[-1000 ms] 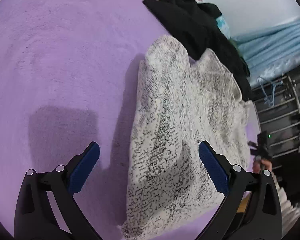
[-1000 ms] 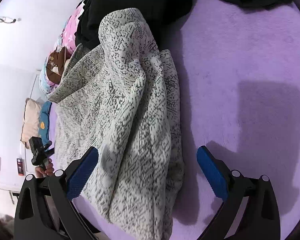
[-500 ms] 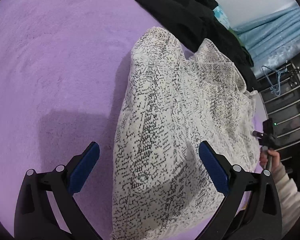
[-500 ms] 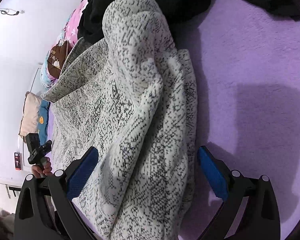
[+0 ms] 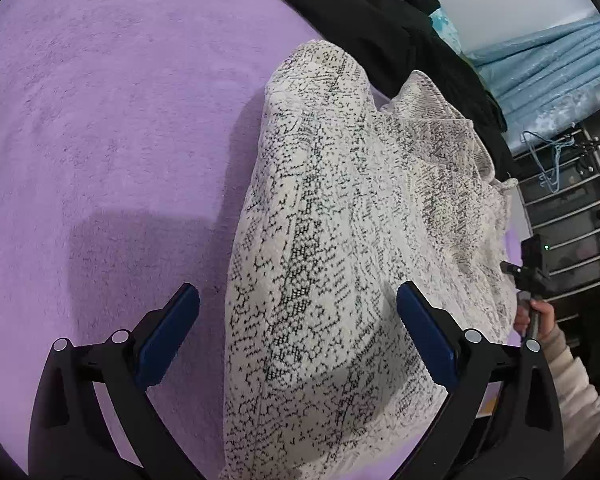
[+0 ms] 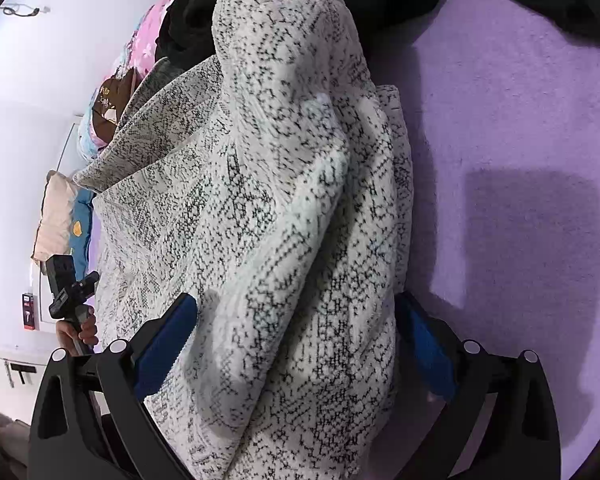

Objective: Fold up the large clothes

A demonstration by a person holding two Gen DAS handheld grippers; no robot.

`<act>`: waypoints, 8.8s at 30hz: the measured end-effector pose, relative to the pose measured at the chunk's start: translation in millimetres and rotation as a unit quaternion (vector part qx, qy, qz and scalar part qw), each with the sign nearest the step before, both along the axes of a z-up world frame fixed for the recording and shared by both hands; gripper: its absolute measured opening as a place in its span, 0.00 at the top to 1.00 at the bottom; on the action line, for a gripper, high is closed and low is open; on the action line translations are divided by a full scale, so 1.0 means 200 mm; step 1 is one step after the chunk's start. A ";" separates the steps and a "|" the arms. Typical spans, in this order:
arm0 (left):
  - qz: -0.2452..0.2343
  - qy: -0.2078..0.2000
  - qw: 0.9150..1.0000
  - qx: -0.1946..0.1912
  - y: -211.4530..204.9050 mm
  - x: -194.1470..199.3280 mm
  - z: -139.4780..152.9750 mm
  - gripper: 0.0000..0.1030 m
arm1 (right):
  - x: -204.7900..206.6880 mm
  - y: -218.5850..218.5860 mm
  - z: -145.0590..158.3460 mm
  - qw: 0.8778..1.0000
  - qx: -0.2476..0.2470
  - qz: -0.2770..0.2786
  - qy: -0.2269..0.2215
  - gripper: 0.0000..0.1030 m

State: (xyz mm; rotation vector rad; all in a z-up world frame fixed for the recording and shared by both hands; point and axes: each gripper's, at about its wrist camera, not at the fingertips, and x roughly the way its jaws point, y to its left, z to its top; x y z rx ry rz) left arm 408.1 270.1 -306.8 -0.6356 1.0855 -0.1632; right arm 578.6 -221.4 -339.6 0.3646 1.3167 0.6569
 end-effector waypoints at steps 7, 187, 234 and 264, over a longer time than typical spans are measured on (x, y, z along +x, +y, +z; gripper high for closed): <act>0.000 0.011 1.000 -0.024 0.00 0.01 -0.05 0.08 | -0.01 -0.03 0.01 1.000 -0.001 -0.015 -0.007 0.06; -0.059 -0.071 0.994 -0.057 -0.43 -0.25 0.58 0.52 | 0.08 1.64 0.45 0.906 -0.374 0.196 0.037 0.74; -0.119 -0.120 0.932 0.320 -2.05 0.37 0.53 0.39 | 0.15 -0.59 0.29 0.995 -0.053 -0.051 0.060 0.34; -0.110 -0.144 0.923 0.341 -2.29 0.08 0.43 0.39 | 0.33 0.49 0.45 0.964 -0.252 0.060 0.059 0.12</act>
